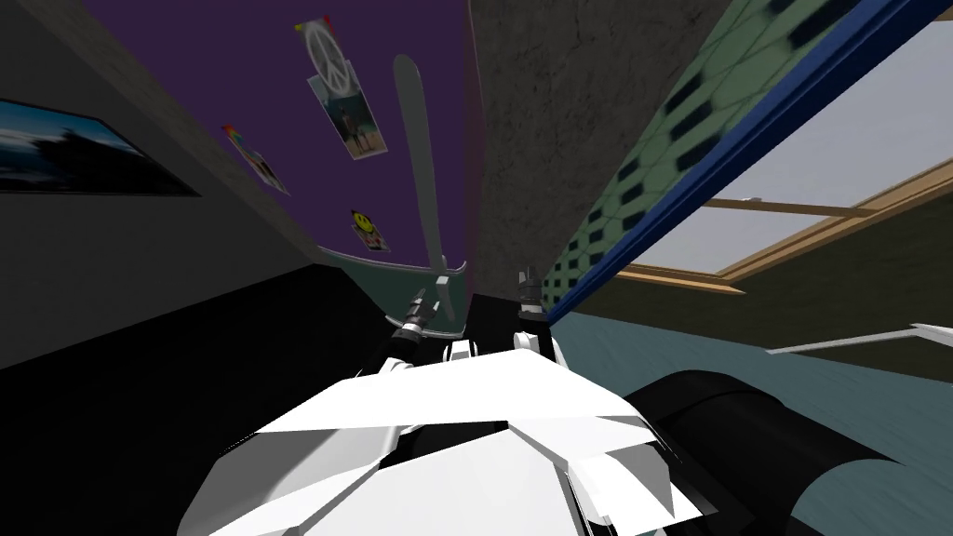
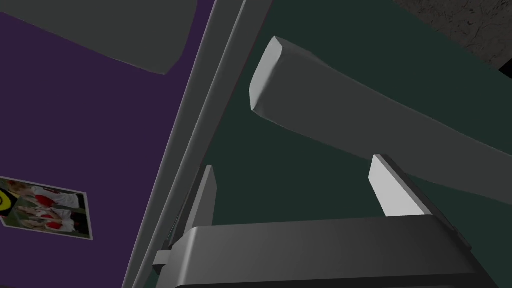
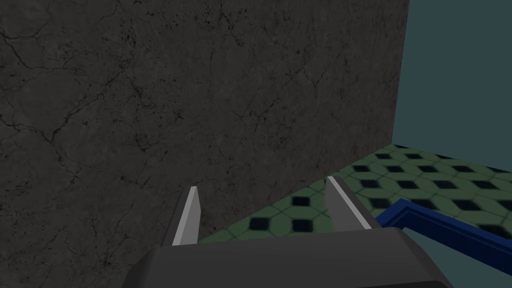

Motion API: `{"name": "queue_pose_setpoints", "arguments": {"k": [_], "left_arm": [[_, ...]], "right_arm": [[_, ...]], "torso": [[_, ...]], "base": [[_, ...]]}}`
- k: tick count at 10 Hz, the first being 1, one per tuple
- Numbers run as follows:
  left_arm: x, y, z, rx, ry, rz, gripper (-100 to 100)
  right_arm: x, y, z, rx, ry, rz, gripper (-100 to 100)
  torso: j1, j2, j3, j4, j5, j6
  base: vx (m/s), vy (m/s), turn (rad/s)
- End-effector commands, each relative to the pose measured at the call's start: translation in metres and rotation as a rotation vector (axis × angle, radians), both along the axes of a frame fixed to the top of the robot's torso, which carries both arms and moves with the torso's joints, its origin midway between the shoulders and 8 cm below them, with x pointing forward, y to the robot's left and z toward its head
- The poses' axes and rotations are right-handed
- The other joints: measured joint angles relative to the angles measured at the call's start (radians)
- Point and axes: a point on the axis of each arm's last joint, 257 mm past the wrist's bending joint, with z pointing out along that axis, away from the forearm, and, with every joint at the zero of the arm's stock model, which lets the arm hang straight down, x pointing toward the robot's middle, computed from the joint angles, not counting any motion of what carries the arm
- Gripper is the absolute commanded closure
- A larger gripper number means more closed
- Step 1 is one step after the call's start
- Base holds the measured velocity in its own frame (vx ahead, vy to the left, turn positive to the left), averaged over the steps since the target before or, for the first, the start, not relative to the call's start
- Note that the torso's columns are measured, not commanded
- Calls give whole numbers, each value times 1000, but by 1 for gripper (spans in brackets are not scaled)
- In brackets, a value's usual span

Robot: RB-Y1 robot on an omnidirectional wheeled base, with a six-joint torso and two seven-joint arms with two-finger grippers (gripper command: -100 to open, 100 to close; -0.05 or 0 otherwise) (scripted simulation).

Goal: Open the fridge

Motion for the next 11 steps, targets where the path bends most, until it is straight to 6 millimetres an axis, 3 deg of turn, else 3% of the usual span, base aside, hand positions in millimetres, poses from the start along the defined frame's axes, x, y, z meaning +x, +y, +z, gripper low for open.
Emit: {"name": "queue_pose_setpoints", "arguments": {"k": [1, 4, 8, 9, 10, 11], "left_arm": [[2, 3, 3, -17, 26, 18, -100], [8, 2, 13, -79, 31, 57, -100], [8, 3, 17, -85, 29, 63, -100], [8, 3, 17, -84, 30, 63, 100], [20, 10, 8, -73, 39, 71, 100], [26, 5, 8, -71, 33, 59, 100]], "right_arm": [[0, 0, 0, 0, 0, 0, 0], [0, 0, 0, 0, 0, 0, 0], [0, 0, 0, 0, 0, 0, 0], [0, 0, 0, 0, 0, 0, 0], [0, 0, 0, 0, 0, 0, 0], [0, 0, 0, 0, -1, 0, 0]], "torso": [[0, 2, 1, 1, 0, 0], [1, 0, 0, 0, 0, 0], [-1, -2, -1, 0, 0, 0], [-1, -1, -1, 0, 0, 0], [-1, 2, 1, 1, 0, 0], [10, 2, 2, -1, 3, 1]], "base": [[140, -192, 71], [110, -150, 51], [54, -26, 0], [7, -1, 1], [-124, 149, -294], [-216, 232, -219]]}}
